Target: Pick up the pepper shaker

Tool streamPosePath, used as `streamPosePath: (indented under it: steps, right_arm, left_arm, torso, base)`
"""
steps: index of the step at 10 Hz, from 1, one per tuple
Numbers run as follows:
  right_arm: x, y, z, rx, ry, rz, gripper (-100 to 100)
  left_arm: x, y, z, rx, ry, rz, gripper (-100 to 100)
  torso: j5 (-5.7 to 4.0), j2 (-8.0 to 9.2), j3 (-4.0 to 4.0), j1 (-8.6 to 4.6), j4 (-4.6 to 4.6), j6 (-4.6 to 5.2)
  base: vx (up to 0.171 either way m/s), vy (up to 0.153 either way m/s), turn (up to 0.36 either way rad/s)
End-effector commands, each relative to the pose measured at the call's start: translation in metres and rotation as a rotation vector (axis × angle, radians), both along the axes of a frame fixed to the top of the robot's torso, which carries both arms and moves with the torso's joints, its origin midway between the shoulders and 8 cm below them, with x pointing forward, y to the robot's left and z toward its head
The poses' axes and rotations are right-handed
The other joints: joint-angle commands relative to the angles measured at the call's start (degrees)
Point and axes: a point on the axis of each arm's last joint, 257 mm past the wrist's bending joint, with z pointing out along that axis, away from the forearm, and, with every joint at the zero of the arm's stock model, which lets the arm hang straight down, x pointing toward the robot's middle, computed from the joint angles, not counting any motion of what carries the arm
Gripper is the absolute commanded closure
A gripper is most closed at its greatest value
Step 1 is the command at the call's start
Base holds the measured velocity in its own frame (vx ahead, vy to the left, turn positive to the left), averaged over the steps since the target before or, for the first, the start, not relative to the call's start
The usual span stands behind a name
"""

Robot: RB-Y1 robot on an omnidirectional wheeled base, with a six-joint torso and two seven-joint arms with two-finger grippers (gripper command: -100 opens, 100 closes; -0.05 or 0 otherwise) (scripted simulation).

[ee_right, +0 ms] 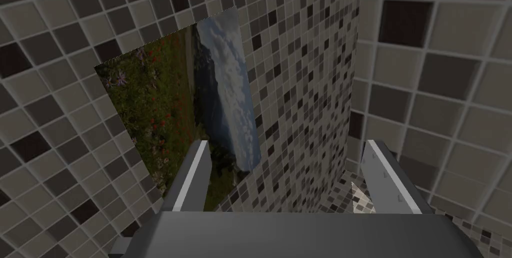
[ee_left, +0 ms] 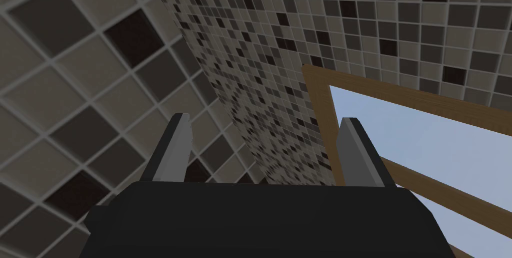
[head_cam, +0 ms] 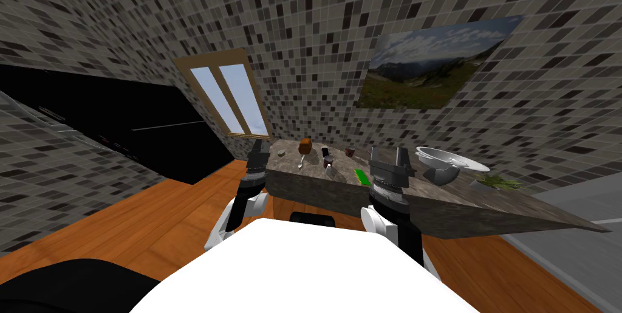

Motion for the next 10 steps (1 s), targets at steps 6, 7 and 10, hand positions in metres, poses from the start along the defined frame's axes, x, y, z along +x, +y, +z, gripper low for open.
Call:
streamPosePath:
  steps: [6,7,10]
  right_arm:
    - [0.046,-0.008,-0.089,-0.245,0.303,-0.107,-100]
    - [0.046,-0.008,-0.091,-0.245,0.307,-0.107,-100]
    - [0.058,-0.019,-0.127,-0.322,0.415,-0.158,-100]
  left_arm:
    - [0.000,0.000,0.000,0.000,0.000,0.000,0]
    - [0.000,0.000,0.000,0.000,0.000,0.000,0]
    - [0.000,0.000,0.000,0.000,0.000,0.000,0]
  torso:
    - [0.14,0.05,0.03,0.61,0.01,0.00]
    - [0.13,0.02,0.01,0.58,0.00,0.00]
    - [0.08,0.04,0.02,0.36,0.01,0.01]
  base:
    - [-0.012,0.136,-0.055]
    - [-0.008,0.089,-0.019]
    - [-0.012,0.088,-0.036]
